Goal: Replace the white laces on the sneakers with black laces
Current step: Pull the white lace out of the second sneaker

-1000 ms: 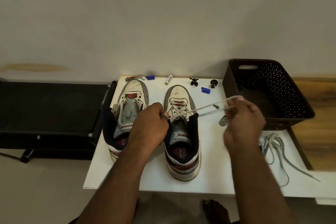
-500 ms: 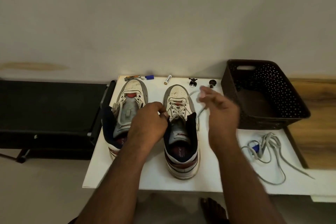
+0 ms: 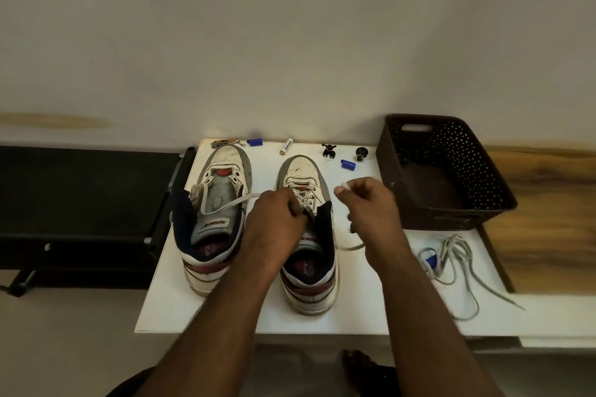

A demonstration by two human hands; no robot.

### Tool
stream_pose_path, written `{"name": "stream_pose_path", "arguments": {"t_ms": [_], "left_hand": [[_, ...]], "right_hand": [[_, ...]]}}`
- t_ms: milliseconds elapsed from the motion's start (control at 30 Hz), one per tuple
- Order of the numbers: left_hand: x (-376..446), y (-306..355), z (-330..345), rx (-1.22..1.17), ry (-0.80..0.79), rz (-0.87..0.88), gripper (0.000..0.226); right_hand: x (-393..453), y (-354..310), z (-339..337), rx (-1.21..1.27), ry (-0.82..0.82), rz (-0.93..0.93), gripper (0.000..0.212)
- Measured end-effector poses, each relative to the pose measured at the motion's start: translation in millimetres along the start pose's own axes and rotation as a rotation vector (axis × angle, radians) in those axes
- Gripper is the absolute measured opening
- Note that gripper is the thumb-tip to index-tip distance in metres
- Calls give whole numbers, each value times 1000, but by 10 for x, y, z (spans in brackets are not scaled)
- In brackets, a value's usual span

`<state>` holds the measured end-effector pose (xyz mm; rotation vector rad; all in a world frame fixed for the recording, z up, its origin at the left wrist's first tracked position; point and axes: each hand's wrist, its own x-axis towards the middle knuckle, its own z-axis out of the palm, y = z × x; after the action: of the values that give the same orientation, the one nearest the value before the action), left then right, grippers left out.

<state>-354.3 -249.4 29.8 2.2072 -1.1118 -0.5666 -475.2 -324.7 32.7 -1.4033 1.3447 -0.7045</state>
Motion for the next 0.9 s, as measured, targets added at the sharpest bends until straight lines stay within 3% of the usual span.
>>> {"name": "stream_pose_path", "arguments": {"t_ms": [67,133,200,267,367,533,700,900], "left_hand": [[-2,-35,23,40,-4,15,22],[-10,-54,35,68,-1,26,27],[-17,-59,34,81,2,34,31],[-19,-58,32,75,12,50,32],[-23,-57,33,53,20,63,34],[-23,-79,100,24,-5,61,43],[-36,-103,105,32,28,74,41],[-44,-131,45,41,12,73,37]], "right_hand": [[10,66,-17,-495,-126,11,40],[-18,27,-33,-712,-23,-61,52],[-58,-53,-31,-516,20,-183,41],[-110,-83,42,-376,-112,-269,25],[-126,56,206,-632,-255,-322,37],[-97,119,313,-874,-145,-265,20],[-24,146,175,-709,-154,-134,12],[-1,192,93,-636,-205,-87,25]]}}
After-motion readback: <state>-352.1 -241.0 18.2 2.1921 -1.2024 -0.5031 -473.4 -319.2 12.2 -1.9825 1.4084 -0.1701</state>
